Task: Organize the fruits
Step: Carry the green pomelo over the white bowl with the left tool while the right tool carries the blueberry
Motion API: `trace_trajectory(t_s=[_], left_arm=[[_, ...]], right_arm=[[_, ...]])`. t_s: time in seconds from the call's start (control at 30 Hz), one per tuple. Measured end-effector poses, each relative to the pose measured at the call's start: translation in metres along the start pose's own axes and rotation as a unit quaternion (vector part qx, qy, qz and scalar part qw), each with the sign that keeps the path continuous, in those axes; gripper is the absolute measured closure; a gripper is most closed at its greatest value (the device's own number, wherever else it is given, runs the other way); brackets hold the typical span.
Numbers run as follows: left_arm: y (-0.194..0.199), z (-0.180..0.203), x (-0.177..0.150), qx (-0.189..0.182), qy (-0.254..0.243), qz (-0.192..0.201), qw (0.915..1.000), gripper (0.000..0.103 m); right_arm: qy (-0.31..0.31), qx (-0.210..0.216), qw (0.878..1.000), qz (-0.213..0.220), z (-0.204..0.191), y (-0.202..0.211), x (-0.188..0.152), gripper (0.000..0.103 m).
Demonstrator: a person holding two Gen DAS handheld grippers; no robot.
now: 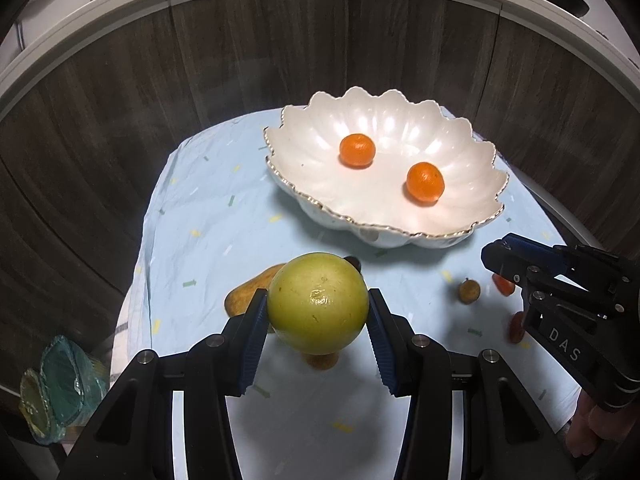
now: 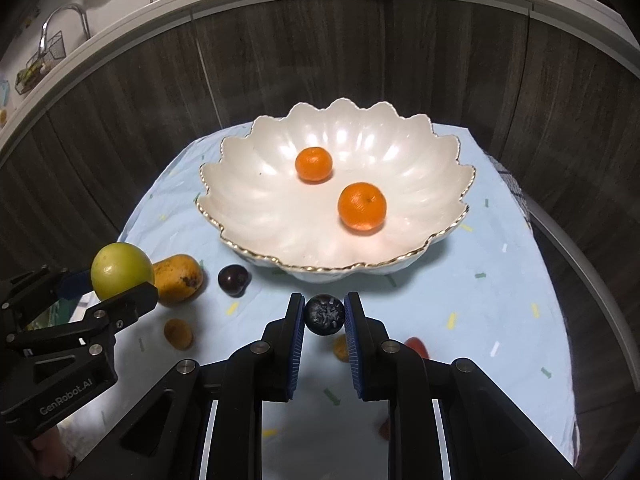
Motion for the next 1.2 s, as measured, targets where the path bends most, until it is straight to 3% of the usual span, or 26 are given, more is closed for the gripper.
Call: trace_trajectory(t_s=[0.93, 1.2], left_arm=[[-0.011, 0.017, 0.073, -0.012, -0.010, 0.017, 0.9997, 0.056], [-0.013, 0.017, 0.079, -0.011, -0.011, 0.017, 0.9997, 0.056]], right_arm=[[-0.026, -0.027, 0.999, 0.023, 0.043, 0.000, 0.055, 0.082], [-0.029, -0.033, 0.999, 0.023, 0.051, -0.006, 0.070, 0.082]])
Point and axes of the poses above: each gripper's, at about its wrist camera, not at the fingertips, and y roughly against the way its jaws point, z to its right, x to its top, the point moved 2 cm from there along -y, roughly the way its jaws point, and after that the axes turned 1 degree about -z, right-handed, at the moved point
